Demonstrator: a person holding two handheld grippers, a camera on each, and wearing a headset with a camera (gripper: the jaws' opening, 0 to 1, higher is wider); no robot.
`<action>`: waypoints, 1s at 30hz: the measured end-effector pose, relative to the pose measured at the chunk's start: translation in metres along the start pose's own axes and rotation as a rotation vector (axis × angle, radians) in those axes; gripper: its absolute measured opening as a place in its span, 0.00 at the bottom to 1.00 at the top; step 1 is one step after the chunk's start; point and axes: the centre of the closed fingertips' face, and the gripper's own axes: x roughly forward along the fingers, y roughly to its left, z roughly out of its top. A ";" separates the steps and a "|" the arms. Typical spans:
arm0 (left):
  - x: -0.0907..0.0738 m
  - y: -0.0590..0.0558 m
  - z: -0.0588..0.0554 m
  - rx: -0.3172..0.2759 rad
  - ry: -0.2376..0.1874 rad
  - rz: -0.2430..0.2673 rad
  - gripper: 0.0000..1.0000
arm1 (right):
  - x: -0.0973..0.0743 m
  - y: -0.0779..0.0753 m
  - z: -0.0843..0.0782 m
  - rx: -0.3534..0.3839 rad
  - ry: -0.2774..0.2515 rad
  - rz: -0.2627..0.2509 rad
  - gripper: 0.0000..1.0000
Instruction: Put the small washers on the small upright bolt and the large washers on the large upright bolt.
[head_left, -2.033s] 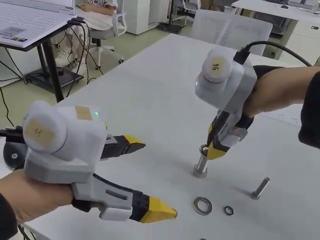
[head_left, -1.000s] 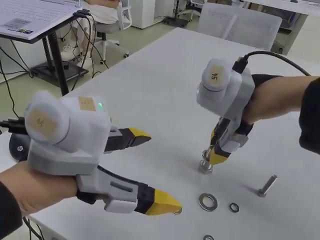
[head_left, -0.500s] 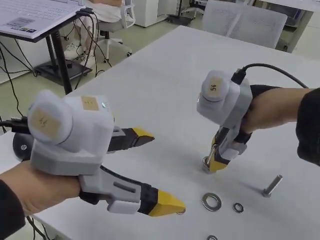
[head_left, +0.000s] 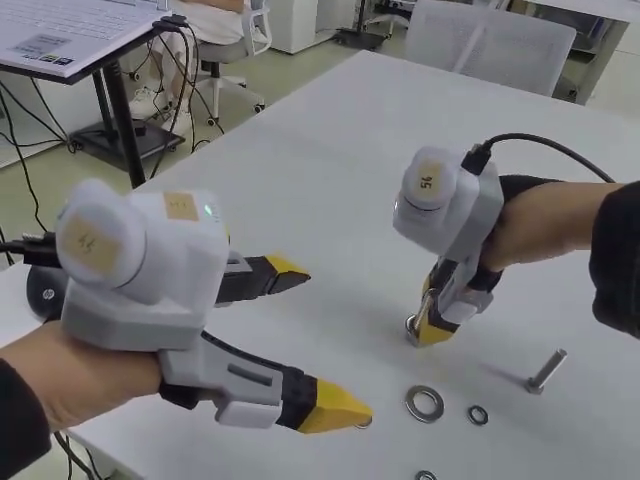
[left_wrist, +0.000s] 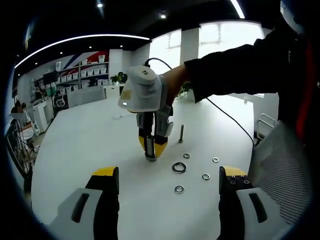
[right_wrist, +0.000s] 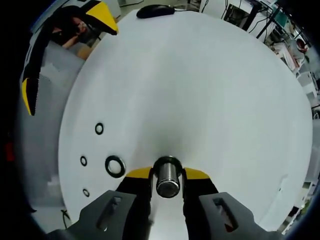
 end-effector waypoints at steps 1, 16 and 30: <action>0.000 0.000 0.000 0.000 -0.001 0.001 0.82 | 0.000 -0.001 0.001 -0.003 -0.004 -0.005 0.24; 0.000 -0.002 -0.001 0.002 0.004 -0.001 0.82 | -0.010 0.002 -0.008 0.031 -0.025 -0.013 0.30; 0.000 -0.002 -0.002 0.007 0.008 -0.003 0.82 | -0.023 0.009 -0.026 0.069 -0.030 -0.031 0.30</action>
